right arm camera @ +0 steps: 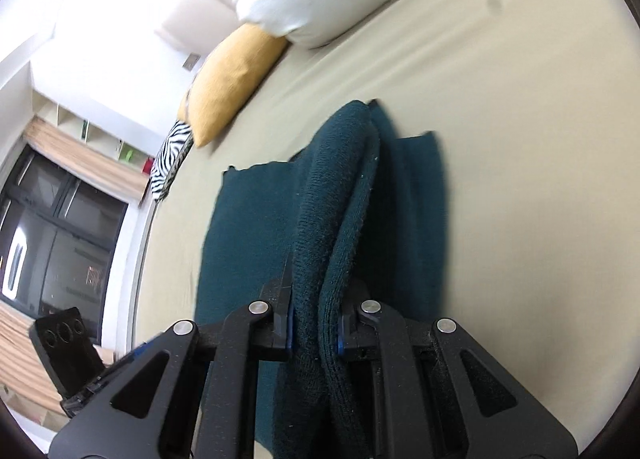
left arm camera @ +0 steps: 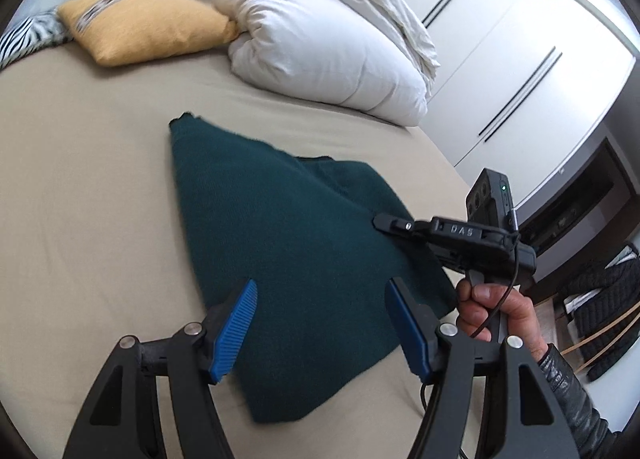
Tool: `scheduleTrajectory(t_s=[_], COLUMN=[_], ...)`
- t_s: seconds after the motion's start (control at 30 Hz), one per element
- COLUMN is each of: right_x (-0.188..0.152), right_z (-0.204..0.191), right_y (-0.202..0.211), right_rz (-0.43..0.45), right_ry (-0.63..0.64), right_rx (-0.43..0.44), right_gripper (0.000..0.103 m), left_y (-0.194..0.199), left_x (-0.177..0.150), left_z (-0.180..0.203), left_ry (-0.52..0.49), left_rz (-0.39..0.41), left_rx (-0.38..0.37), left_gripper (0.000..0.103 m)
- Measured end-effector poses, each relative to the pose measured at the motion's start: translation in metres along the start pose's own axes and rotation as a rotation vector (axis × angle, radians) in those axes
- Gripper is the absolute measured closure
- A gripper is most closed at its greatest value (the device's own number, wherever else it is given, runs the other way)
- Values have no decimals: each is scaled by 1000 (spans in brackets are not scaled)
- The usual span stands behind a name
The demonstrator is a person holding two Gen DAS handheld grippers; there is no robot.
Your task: Fold small clothes
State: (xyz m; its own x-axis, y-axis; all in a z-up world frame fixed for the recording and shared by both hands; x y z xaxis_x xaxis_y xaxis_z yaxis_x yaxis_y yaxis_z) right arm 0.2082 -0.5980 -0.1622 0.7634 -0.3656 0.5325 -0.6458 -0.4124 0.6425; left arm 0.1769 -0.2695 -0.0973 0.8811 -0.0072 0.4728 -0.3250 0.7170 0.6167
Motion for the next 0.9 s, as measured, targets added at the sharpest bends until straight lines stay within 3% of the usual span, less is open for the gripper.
scheduleTrajectory(t_s=[0.17, 0.37, 0.53, 0.7, 0.9], right_x=[-16, -31, -38, -34, -35], right_z=[21, 46, 55, 42, 39], right_y=[0, -1, -14, -3, 4], right_rz=[12, 23, 11, -10, -29], right_ry=[-43, -80, -139, -103, -17], right_rx=[-4, 42, 128, 36, -65], right_gripper=[91, 92, 92, 83, 88], left_y=[-33, -72, -78, -78, -79], left_x=[6, 0, -7, -6, -6], left_z=[11, -6, -5, -13, -14], left_ry=[-88, -111, -196, -165, -146], left_rz=[-7, -53, -56, -61, -75], left_rx=[67, 152, 221, 223, 233], left_gripper=[35, 33, 33, 32, 32])
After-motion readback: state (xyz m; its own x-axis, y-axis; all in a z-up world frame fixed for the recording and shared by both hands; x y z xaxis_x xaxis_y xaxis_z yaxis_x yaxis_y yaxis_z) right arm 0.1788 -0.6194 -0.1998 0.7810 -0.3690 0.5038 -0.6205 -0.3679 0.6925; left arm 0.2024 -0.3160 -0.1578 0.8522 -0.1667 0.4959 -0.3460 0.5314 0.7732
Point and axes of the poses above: each gripper's, at about its wrist camera, not at the fingertips, and y roughly against the way its jaws point, z to its right, x to its top, the point moved 10 cm from there along -y, roughly the way its jaws point, and after that the axes turned 13 degrees about y, right-handed, at the moved point
